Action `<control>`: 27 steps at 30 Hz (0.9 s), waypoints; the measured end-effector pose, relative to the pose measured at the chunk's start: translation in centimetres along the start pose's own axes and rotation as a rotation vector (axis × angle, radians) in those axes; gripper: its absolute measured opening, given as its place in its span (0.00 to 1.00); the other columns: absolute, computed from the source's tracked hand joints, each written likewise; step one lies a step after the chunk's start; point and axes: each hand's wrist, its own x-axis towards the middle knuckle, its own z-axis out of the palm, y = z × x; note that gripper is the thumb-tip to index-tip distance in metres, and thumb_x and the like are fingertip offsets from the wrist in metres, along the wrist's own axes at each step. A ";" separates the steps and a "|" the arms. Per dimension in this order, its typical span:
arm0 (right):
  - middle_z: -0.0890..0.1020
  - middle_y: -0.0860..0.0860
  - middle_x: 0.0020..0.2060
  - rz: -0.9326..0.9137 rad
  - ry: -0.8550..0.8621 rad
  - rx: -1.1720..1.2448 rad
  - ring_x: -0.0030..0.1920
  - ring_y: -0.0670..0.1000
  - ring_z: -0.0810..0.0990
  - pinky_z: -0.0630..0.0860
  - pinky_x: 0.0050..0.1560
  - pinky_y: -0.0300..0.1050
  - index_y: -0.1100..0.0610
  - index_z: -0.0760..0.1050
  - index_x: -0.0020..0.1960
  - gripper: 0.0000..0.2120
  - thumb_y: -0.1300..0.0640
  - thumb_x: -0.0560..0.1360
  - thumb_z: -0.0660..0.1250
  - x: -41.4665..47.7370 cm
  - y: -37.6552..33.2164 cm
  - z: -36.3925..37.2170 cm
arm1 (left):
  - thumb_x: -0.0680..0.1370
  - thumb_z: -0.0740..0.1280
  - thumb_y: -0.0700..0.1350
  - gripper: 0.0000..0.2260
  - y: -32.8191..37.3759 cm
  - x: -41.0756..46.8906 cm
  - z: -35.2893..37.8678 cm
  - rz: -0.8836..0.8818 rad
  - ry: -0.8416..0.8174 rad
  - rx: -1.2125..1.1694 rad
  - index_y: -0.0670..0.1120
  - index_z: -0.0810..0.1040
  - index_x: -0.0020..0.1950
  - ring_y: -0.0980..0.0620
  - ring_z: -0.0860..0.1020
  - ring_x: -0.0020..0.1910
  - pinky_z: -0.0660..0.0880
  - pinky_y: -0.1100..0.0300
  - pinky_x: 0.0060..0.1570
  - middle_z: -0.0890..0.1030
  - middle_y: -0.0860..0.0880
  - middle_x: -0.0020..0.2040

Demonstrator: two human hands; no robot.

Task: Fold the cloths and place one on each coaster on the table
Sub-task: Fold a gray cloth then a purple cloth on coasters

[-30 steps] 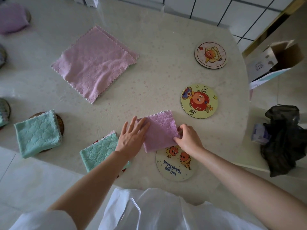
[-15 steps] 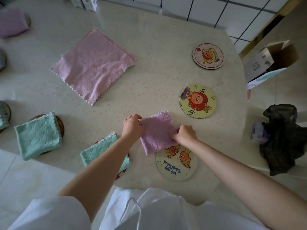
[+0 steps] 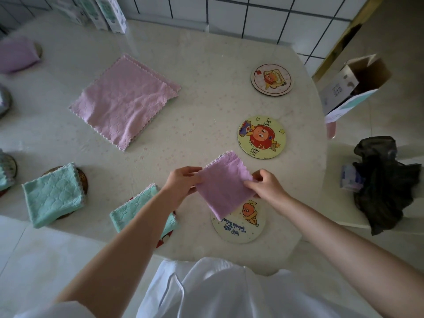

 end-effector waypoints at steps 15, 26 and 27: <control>0.79 0.48 0.39 0.158 0.186 0.116 0.42 0.53 0.79 0.78 0.48 0.51 0.55 0.75 0.49 0.13 0.58 0.68 0.74 -4.5 9.9 -0.1 | 0.71 0.71 0.33 0.10 -9.0 -2.0 3.3 0.030 0.182 0.296 0.44 0.83 0.50 0.48 0.80 0.43 0.80 0.50 0.51 0.83 0.47 0.44; 0.78 0.50 0.43 0.064 0.185 -0.223 0.44 0.51 0.76 0.68 0.44 0.40 0.57 0.76 0.52 0.13 0.57 0.69 0.72 -4.5 9.6 -0.3 | 0.73 0.71 0.39 0.07 -8.6 -2.6 3.0 0.170 0.288 0.681 0.44 0.82 0.50 0.50 0.80 0.45 0.74 0.63 0.46 0.83 0.47 0.45; 0.79 0.51 0.44 0.032 0.188 -0.287 0.45 0.52 0.76 0.68 0.44 0.41 0.58 0.75 0.52 0.13 0.57 0.70 0.71 -4.5 9.5 -0.4 | 0.73 0.70 0.38 0.07 -8.6 -2.5 2.8 0.183 0.289 0.706 0.43 0.82 0.50 0.49 0.80 0.45 0.74 0.62 0.46 0.84 0.46 0.46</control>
